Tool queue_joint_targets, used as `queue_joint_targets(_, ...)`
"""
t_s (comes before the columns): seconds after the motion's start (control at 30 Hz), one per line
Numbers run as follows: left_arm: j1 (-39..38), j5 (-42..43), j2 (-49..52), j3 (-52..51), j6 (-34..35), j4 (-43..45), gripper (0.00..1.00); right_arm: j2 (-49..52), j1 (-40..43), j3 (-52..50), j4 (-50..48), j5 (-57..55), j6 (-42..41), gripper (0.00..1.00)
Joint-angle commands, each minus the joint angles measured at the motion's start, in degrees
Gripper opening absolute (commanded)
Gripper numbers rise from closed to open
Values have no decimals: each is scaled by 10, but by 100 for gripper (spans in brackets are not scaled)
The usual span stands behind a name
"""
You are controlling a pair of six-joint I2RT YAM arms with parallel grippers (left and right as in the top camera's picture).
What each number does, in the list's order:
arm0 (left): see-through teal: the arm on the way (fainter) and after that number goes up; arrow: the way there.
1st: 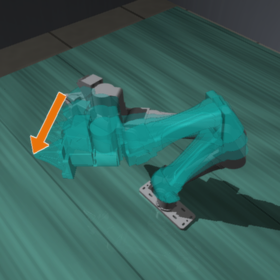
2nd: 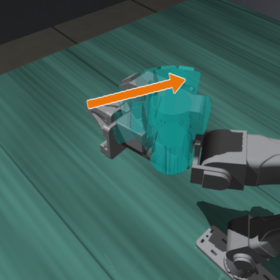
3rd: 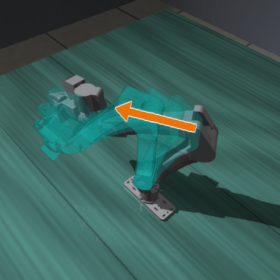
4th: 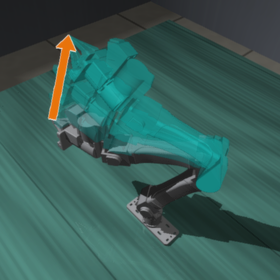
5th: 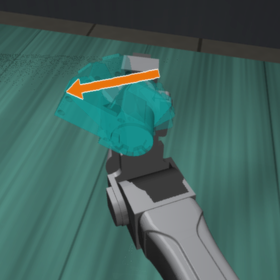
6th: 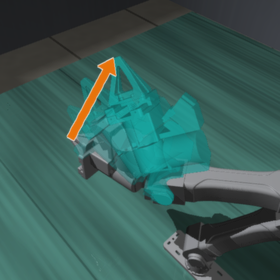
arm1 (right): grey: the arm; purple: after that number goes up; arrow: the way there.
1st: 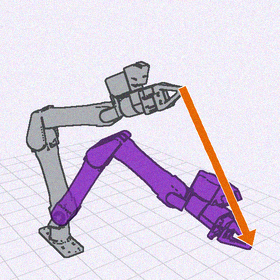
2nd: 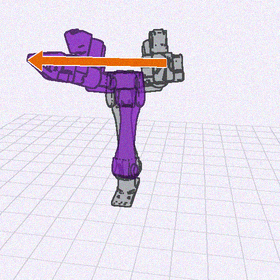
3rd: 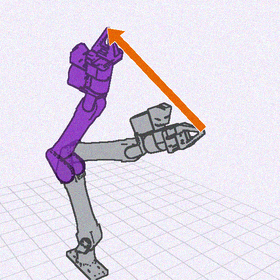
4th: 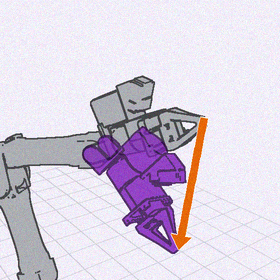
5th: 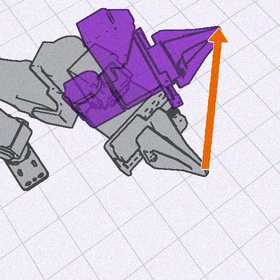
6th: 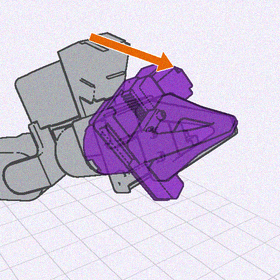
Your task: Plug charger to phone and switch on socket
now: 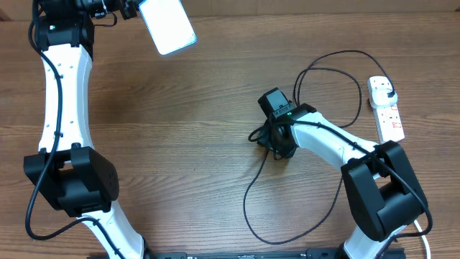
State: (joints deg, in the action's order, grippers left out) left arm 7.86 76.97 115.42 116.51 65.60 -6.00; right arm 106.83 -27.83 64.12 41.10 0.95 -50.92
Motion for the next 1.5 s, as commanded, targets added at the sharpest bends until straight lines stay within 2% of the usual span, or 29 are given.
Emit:
queue_joint_targets(0.0, -4, 12, -9, 5, -9, 2, 4, 17, -1, -12, -2, -9, -1, 25)
queue_joint_targets(0.23, -4, 13, -9, 5, -9, 2, 4, 17, -1, -12, -1, -9, -1, 4)
queue_joint_targets(0.43, -4, 12, -9, 5, -9, 2, 4, 17, -1, -10, -11, 10, 0, 4)
queue_joint_targets(0.53, -4, 12, -9, 5, -9, 2, 4, 17, 4, -3, -46, 106, 41, 4)
queue_joint_targets(0.63, -4, 10, -9, 5, -9, 2, 4, 16, 19, 12, -153, 387, 176, 4)
queue_joint_targets(0.7, -4, 10, -9, 5, -9, 3, 4, 16, 25, 17, -233, 543, 201, 4)
queue_joint_targets(0.77, -4, 10, -9, 5, -9, 2, 4, 16, 28, 17, -349, 686, 190, 4)
queue_joint_targets(0.83, -4, 10, -9, 5, -9, 2, 4, 16, 28, 17, -481, 773, 128, 4)
queue_joint_targets(0.93, -4, 10, -9, 5, -9, 2, 4, 16, 28, 17, -639, 815, 21, 4)
queue_joint_targets(1.17, -4, 10, -9, 5, -9, 3, 4, 16, 28, 17, -1054, 812, -268, 4)
queue_joint_targets(1.27, -7, 10, -9, 5, -9, 3, 4, 16, 28, 17, -1127, 791, -339, 4)
queue_joint_targets(1.47, -31, 17, -9, 5, -34, 2, 4, 16, 28, 17, -1126, 740, -382, 4)
